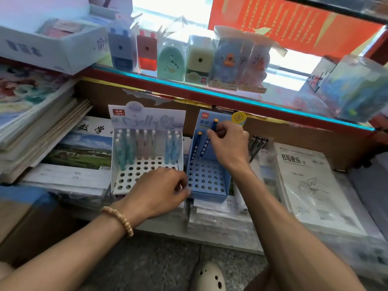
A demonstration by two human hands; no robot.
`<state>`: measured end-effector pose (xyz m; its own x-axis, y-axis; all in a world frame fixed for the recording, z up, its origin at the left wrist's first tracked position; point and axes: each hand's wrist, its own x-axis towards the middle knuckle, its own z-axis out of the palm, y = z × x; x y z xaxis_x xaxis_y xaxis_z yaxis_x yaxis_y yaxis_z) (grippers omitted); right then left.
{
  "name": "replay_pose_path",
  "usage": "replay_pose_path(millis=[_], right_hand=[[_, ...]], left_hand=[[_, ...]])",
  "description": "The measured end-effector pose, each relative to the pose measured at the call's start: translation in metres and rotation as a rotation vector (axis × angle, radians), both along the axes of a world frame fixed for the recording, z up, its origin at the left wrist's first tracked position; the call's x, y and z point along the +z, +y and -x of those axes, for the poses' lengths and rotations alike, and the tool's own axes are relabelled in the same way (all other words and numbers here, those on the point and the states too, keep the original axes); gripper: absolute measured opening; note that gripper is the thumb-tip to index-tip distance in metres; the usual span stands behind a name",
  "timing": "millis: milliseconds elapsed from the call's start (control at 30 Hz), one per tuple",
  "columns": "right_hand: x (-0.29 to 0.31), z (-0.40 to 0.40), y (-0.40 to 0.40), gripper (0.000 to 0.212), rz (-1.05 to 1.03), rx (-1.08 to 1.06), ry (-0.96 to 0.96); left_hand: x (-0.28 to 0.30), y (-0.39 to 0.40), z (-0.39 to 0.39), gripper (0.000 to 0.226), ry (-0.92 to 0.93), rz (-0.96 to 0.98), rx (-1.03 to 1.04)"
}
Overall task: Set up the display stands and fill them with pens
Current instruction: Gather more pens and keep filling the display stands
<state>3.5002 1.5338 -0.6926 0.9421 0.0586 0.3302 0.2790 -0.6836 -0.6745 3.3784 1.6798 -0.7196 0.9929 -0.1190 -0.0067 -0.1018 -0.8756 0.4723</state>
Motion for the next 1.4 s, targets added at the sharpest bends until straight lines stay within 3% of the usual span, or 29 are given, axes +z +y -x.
replay_pose_path(millis=[633, 967, 1167, 1400], right_hand=[[-0.039, -0.015, 0.013, 0.014, 0.198, 0.030, 0.183], [-0.021, -0.003, 0.014, 0.025, 0.298, 0.043, 0.127], [0.017, 0.025, 0.011, 0.031, 0.153, 0.267, 0.056], [0.045, 0.052, 0.034, 0.041, 0.213, 0.531, 0.086]], left_hand=[[-0.003, 0.007, 0.006, 0.028, -0.018, -0.017, -0.013], [0.000, 0.012, 0.009, 0.028, -0.025, -0.012, 0.011], [0.006, 0.018, 0.024, 0.031, -0.008, -0.003, 0.033], [0.035, 0.046, 0.057, 0.028, -0.011, 0.006, 0.113]])
